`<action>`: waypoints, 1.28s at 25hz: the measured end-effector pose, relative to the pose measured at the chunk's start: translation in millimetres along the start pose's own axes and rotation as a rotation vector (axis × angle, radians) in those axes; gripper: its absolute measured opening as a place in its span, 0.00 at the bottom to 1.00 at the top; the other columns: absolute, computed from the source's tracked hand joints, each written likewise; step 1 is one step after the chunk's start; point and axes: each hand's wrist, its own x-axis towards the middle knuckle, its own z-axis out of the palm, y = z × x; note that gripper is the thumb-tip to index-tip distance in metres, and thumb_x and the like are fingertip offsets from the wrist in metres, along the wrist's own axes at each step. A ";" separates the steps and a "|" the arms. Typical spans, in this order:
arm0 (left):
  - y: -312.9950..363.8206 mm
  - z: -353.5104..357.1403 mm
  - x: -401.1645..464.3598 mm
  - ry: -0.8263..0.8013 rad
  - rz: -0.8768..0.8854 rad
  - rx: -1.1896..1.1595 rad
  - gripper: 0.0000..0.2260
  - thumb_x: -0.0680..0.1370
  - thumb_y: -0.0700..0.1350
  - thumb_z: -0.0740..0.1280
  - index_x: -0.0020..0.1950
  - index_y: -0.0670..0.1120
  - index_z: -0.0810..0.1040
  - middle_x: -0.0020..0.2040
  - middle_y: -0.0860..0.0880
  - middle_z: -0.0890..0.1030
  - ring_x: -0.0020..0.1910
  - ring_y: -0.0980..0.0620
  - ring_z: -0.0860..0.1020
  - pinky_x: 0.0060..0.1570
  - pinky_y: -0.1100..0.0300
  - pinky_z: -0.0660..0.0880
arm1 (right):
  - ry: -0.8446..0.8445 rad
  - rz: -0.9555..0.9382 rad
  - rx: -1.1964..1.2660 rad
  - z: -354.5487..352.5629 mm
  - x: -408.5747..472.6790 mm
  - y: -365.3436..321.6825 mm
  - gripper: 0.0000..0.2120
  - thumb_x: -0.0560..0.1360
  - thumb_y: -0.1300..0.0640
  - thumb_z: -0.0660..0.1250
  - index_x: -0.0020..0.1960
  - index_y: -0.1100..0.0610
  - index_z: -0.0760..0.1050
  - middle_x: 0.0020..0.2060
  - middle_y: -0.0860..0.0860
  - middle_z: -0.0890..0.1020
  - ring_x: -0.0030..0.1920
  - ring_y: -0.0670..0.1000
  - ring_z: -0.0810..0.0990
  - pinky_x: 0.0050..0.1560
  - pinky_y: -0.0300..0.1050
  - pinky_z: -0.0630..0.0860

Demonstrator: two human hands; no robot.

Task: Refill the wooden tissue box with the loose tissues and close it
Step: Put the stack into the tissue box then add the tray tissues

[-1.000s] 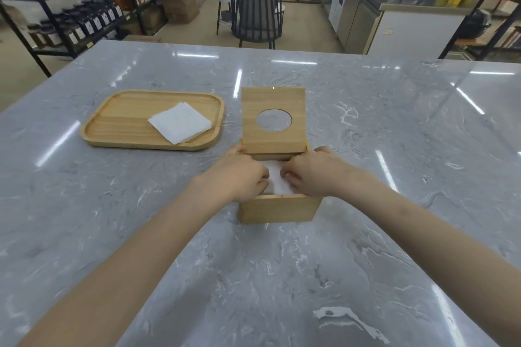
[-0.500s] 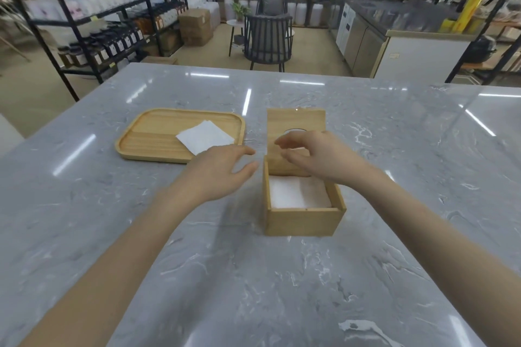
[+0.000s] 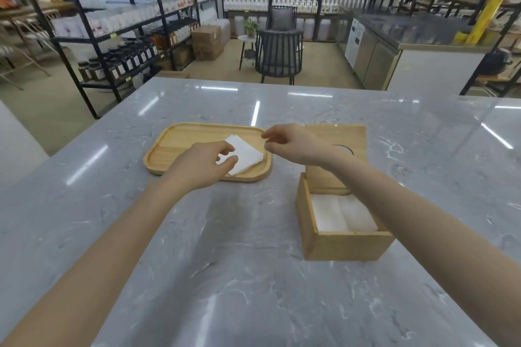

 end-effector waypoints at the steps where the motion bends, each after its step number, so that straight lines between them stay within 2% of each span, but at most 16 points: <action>1: -7.8 0.5 8.2 -0.008 -0.019 -0.004 0.16 0.76 0.51 0.60 0.62 0.48 0.72 0.61 0.49 0.77 0.58 0.50 0.75 0.52 0.56 0.71 | -0.018 0.021 -0.023 3.0 9.4 -0.2 0.17 0.75 0.54 0.61 0.63 0.56 0.71 0.59 0.53 0.79 0.59 0.52 0.76 0.55 0.41 0.69; 3: -23.7 3.6 26.5 -0.025 -0.063 0.008 0.17 0.76 0.51 0.60 0.63 0.47 0.71 0.62 0.49 0.76 0.59 0.49 0.74 0.54 0.55 0.70 | -0.059 0.072 -0.073 10.1 28.8 1.9 0.19 0.76 0.53 0.60 0.65 0.58 0.69 0.61 0.54 0.77 0.61 0.53 0.74 0.54 0.40 0.68; 8: -53.8 22.9 69.7 -0.075 -0.173 0.055 0.21 0.76 0.53 0.60 0.66 0.44 0.67 0.66 0.44 0.73 0.63 0.45 0.71 0.57 0.52 0.69 | -0.173 0.206 -0.207 35.4 70.9 10.0 0.23 0.77 0.52 0.58 0.67 0.63 0.65 0.66 0.58 0.72 0.65 0.57 0.70 0.61 0.47 0.69; 10: -58.1 32.6 83.5 -0.070 -0.203 0.095 0.24 0.75 0.54 0.61 0.67 0.44 0.65 0.67 0.43 0.71 0.64 0.43 0.69 0.57 0.50 0.68 | -0.212 0.239 -0.262 45.4 84.2 12.2 0.22 0.77 0.51 0.58 0.65 0.65 0.66 0.64 0.60 0.73 0.63 0.58 0.72 0.59 0.48 0.70; 13: -61.9 44.5 99.9 -0.094 -0.244 0.170 0.27 0.74 0.57 0.62 0.69 0.44 0.63 0.68 0.41 0.68 0.65 0.40 0.65 0.59 0.47 0.66 | -0.247 0.275 -0.318 59.4 102.3 17.9 0.23 0.76 0.48 0.58 0.63 0.65 0.65 0.63 0.61 0.72 0.61 0.58 0.72 0.50 0.47 0.69; 17: -69.5 58.6 106.9 -0.122 -0.271 0.184 0.27 0.74 0.57 0.63 0.68 0.44 0.63 0.66 0.40 0.68 0.64 0.40 0.66 0.60 0.47 0.66 | -0.272 0.310 -0.393 74.4 115.7 26.7 0.27 0.74 0.46 0.62 0.64 0.64 0.63 0.65 0.62 0.67 0.62 0.59 0.71 0.48 0.45 0.67; 22: -77.0 68.8 105.8 -0.077 -0.271 0.165 0.28 0.73 0.57 0.64 0.68 0.46 0.63 0.66 0.41 0.68 0.64 0.40 0.64 0.60 0.48 0.64 | -0.271 0.307 -0.378 75.4 122.4 32.4 0.27 0.72 0.45 0.66 0.62 0.63 0.66 0.63 0.60 0.71 0.62 0.59 0.69 0.57 0.47 0.69; 27: -81.9 75.0 104.9 -0.033 -0.266 0.146 0.28 0.72 0.58 0.63 0.68 0.47 0.64 0.66 0.42 0.68 0.64 0.40 0.65 0.59 0.48 0.64 | -0.257 0.368 -0.336 79.2 124.0 33.2 0.28 0.71 0.46 0.67 0.63 0.62 0.65 0.65 0.61 0.68 0.64 0.60 0.68 0.59 0.49 0.69; 29: -83.5 77.8 103.8 0.005 -0.264 0.132 0.28 0.72 0.58 0.64 0.68 0.47 0.64 0.66 0.43 0.68 0.63 0.40 0.65 0.59 0.47 0.64 | -0.201 0.361 -0.290 83.4 122.8 30.9 0.26 0.72 0.50 0.67 0.63 0.62 0.63 0.63 0.60 0.70 0.61 0.59 0.71 0.54 0.49 0.70; 32: -83.6 77.0 102.0 0.032 -0.275 0.086 0.28 0.72 0.57 0.64 0.68 0.47 0.64 0.66 0.43 0.69 0.64 0.41 0.65 0.59 0.47 0.64 | -0.134 0.356 -0.139 87.0 119.6 23.5 0.19 0.72 0.59 0.65 0.58 0.61 0.62 0.51 0.58 0.74 0.54 0.58 0.75 0.37 0.43 0.69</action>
